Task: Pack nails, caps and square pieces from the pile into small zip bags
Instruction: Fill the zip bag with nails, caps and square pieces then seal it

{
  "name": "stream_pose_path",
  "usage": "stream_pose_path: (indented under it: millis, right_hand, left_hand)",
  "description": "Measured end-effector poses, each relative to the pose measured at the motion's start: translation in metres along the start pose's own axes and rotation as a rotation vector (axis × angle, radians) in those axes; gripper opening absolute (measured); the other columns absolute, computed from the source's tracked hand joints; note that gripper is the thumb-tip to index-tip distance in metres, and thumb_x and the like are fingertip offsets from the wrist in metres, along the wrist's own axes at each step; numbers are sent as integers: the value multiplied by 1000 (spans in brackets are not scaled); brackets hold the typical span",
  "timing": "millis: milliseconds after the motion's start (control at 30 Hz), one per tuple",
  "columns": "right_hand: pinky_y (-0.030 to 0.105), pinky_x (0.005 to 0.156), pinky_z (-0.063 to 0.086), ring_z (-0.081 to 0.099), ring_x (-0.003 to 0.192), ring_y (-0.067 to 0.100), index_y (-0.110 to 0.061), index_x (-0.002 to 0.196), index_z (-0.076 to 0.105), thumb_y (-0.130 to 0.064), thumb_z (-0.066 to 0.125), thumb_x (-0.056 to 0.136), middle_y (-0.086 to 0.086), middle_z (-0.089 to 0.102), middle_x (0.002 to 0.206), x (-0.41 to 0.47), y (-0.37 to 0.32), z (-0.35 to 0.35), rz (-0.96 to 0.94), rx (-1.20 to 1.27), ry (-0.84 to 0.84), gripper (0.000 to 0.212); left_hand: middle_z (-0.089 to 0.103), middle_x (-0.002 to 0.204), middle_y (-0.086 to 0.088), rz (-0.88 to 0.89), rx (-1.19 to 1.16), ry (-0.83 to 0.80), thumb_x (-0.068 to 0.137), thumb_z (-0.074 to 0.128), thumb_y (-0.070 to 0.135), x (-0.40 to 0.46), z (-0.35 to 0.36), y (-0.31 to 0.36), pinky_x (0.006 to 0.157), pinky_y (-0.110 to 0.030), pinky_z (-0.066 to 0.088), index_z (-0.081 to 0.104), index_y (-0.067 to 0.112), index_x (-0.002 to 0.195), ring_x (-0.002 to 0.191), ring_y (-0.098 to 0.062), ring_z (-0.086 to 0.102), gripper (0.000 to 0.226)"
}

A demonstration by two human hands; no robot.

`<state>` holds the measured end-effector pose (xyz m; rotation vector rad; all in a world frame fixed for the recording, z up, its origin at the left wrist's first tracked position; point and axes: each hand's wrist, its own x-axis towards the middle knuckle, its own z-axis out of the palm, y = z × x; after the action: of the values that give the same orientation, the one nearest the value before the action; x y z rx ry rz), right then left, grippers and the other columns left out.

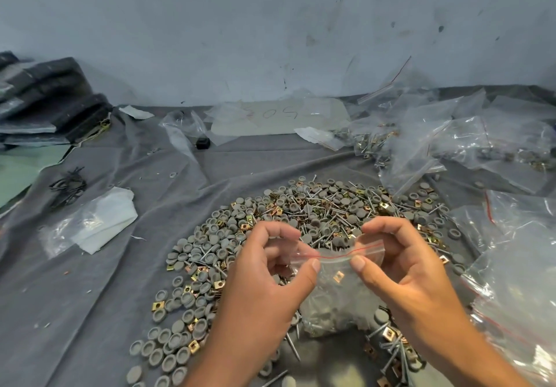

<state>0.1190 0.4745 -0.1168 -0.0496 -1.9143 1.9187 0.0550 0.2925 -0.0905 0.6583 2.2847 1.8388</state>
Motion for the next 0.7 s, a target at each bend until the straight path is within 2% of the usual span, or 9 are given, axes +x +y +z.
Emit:
stream_pose_path:
  millis: [167,300,433,567,700]
  right_hand:
    - [21,78,55,69,89,13,-36,115,62,-56,83,74,0,73,101,-2,0,3,21,-28,-33,50]
    - [23,81,56,72,93,18,-38,116,60,-51,84,77,3,74,104,-3,0,4,35,-27,-66,47]
    - [21,78,55,70,88,15,-38,114,60,-45,82,80,2,73,98,-3,-3,4,15,-32,-56,42]
    - [22,76,53,67,84,13,-36,109,61,-35,81,79,0,71,93,-5,-3,6,-9,-21,-41,36]
    - [20,78,52,66,86,12,-37,108,62,-38,79,79,-2,70,95,-5,-2,7,25,-12,-61,34]
  left_hand:
    - [76,95,12,-7,-7,-28,71,86,49,0,3,2,83,-44,58,56,50,98,90,-8,72,40]
    - [76,93,13,-19,-13,-19,66,80,48,-1,4,1,83,-40,57,58,50,97,91,-6,72,39]
    - [76,92,11,-23,-20,-25,74,85,41,-1,7,1,84,-44,57,58,49,97,90,-8,73,37]
    - [77,92,5,-29,-32,-49,79,84,22,-2,7,1,87,-46,56,57,43,93,90,-12,73,37]
    - [77,92,7,-23,-21,-57,78,83,29,-2,8,3,87,-44,56,55,40,89,91,-9,73,32]
